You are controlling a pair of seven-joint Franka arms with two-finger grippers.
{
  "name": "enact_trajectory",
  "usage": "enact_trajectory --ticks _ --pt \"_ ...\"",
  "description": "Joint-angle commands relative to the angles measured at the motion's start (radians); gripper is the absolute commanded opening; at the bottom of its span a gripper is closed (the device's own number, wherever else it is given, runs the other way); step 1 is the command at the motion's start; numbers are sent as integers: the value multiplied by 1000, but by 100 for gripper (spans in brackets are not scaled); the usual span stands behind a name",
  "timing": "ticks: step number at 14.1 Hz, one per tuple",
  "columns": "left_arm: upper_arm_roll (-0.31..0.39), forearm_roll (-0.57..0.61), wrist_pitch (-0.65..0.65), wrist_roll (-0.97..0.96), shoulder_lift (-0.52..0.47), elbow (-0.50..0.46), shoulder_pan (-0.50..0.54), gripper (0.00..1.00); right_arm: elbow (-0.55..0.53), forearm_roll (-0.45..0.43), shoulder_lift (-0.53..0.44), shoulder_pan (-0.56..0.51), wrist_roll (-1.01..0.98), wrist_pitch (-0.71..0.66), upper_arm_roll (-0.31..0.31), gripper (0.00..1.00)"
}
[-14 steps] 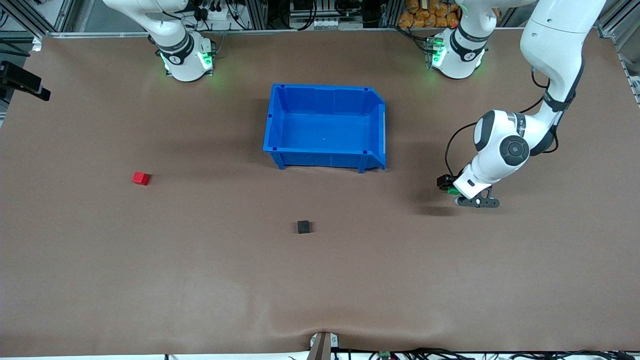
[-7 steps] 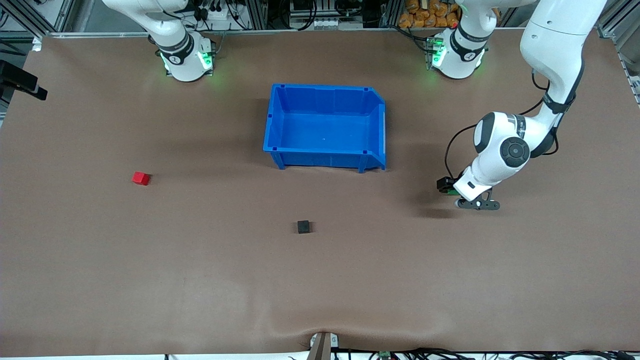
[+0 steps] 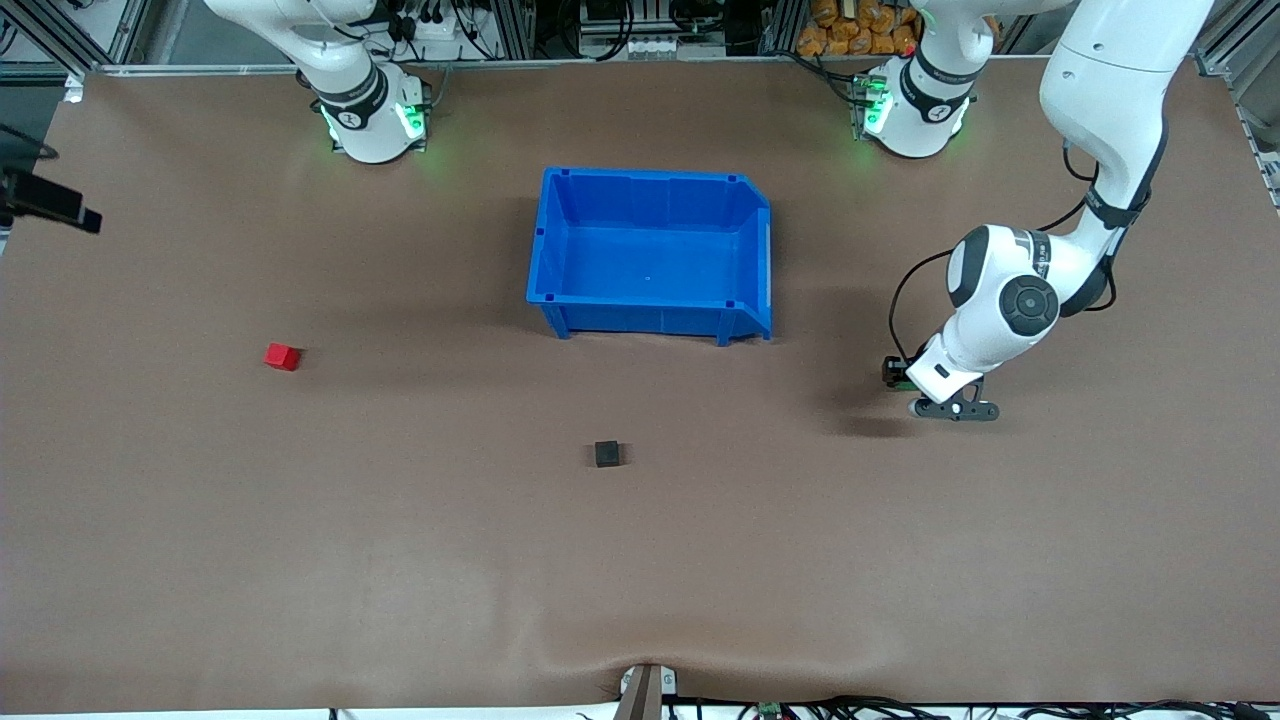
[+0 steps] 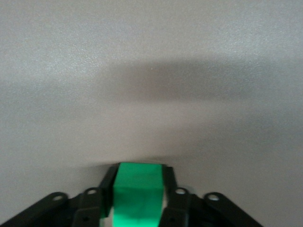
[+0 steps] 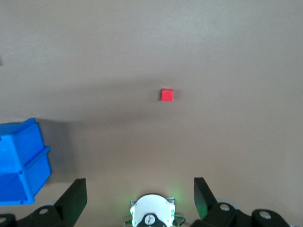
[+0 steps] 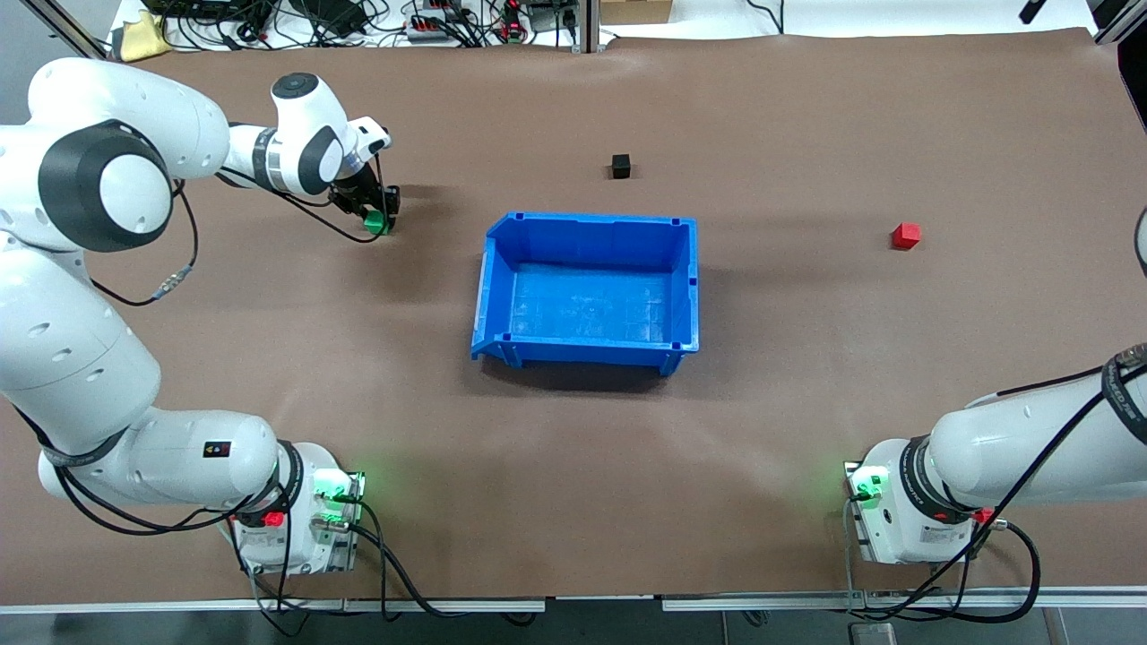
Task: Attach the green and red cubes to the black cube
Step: 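Lift the green cube with the left gripper while the right gripper grasps the red cube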
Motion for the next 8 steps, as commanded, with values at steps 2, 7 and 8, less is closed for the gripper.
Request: enact_trajectory --ticks 2,7,8 --pt "-1 2 9 -19 15 14 -5 0 27 12 86 -48 -5 10 5 100" --pt "-3 0 6 -162 15 24 -5 0 -73 35 227 -95 2 64 5 100" --pt "-4 2 6 -204 12 32 -5 0 -84 35 246 -111 2 82 4 100"
